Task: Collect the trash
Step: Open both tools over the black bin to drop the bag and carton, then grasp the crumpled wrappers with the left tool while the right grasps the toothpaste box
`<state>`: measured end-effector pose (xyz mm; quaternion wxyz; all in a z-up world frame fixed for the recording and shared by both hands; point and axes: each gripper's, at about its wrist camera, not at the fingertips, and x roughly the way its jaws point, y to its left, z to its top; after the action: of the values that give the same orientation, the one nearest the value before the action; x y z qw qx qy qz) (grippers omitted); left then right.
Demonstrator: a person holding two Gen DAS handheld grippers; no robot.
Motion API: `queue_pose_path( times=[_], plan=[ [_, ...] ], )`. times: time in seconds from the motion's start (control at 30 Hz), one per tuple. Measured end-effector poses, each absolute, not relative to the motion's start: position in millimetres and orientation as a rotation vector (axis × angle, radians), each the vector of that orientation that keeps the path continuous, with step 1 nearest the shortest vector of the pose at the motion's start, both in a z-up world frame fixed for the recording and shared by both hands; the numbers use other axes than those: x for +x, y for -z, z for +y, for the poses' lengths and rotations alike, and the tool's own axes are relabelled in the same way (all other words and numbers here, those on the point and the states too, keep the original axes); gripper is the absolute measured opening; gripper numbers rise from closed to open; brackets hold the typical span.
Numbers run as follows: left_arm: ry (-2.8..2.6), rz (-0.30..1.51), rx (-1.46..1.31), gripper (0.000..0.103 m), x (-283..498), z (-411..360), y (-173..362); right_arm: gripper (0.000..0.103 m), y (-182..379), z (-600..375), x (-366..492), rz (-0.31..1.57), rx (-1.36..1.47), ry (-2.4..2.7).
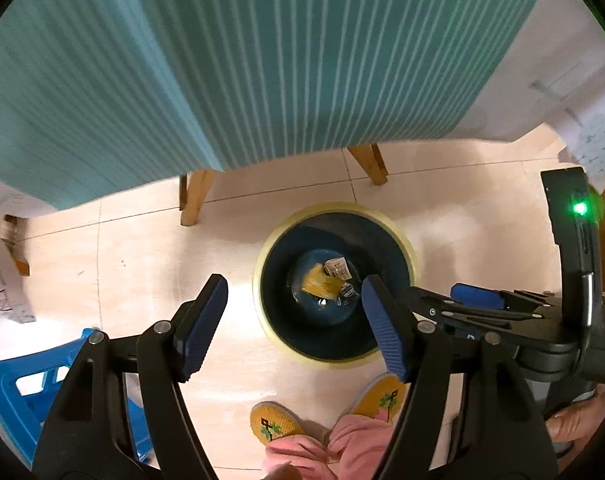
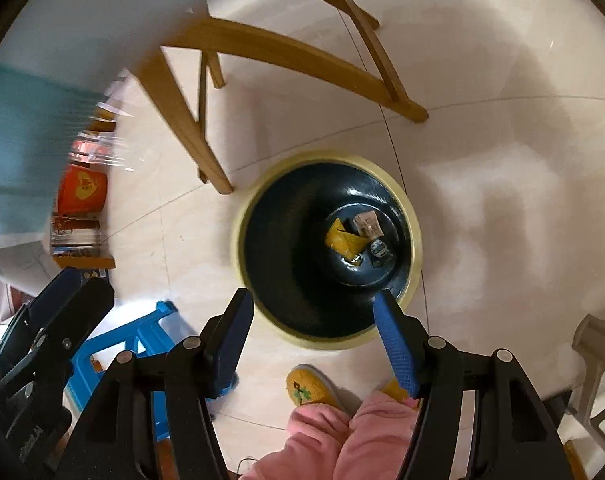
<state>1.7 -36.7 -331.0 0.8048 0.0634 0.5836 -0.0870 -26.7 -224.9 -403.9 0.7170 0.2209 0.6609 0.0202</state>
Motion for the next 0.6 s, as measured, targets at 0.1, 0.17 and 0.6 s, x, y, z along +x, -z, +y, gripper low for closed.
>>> queue_pose_path(
  times=[0.1, 0.17, 0.6],
  plan=[
    [0.188, 1.239, 0.124, 0.067, -7, -32, 303, 0.064, 372, -221, -33, 1.443, 0.492, -0.054],
    [0.193, 1.236, 0.114, 0.067, -12, -29, 281, 0.064, 352, -218, -36, 1.431, 0.491, -0.057],
    [0.203, 1.188, 0.093, 0.065, -43, 8, 123, 0.064, 159, -188, -70, 1.246, 0.468, -0.084]
  ],
)
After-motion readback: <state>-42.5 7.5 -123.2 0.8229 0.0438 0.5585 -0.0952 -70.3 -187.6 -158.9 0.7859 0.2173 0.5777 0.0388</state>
